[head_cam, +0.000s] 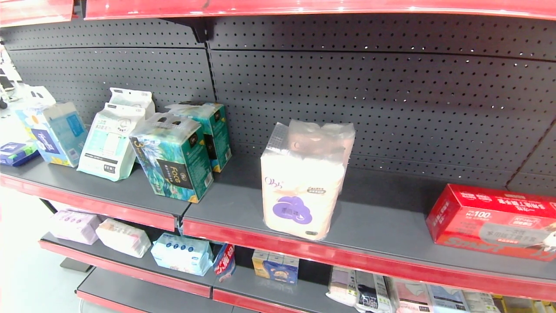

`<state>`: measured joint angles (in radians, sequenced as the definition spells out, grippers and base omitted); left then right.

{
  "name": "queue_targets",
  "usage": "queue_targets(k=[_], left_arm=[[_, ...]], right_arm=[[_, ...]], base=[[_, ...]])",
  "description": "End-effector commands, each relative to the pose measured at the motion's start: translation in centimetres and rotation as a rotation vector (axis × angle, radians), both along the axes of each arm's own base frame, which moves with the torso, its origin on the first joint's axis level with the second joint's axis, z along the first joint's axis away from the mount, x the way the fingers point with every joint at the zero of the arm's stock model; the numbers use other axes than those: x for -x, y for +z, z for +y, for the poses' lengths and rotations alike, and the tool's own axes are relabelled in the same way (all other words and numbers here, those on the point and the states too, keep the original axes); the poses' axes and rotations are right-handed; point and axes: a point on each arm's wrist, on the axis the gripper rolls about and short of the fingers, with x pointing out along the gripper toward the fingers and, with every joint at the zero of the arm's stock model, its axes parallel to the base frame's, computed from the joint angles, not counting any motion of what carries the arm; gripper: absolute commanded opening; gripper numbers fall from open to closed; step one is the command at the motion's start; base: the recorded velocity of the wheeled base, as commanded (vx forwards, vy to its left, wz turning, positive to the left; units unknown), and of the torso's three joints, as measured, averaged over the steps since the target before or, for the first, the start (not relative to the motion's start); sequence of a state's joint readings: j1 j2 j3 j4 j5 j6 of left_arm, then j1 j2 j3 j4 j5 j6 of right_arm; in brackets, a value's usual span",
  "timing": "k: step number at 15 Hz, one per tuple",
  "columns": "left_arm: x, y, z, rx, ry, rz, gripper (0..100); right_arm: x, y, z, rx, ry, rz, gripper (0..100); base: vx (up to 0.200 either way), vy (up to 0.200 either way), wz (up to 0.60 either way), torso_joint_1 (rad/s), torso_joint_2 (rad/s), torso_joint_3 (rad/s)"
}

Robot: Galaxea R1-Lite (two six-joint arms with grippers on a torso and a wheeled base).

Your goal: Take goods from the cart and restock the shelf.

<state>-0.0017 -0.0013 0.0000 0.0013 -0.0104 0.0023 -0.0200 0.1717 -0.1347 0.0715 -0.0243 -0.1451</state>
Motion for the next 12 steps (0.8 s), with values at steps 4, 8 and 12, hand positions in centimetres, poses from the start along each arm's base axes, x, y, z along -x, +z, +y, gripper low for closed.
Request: queue_targets(k=[4,8,12], left_arm=[[-0.01,0.0,0.0,0.001,0.0,0.002,100],[-0.02,0.02,-0.02,-0.01,-0.009,0.001,100],[-0.01,0.02,-0.02,-0.015,-0.009,0.0,100]], right_arm=[[1.35,-2.36,-0.03,-0.039,0.02,-0.067,100],[1.34,-2.38,0.0,-0.044,0.035,-0.067,100],[1.27,-2.47,-0.1,-0.127,-0.016,-0.076,100]], base=[[0.0,0.0,0.0,0.0,0.0,0.0],[0.0,0.0,0.0,0.0,0.0,0.0],[0.0,0.0,0.0,0.0,0.0,0.0]])
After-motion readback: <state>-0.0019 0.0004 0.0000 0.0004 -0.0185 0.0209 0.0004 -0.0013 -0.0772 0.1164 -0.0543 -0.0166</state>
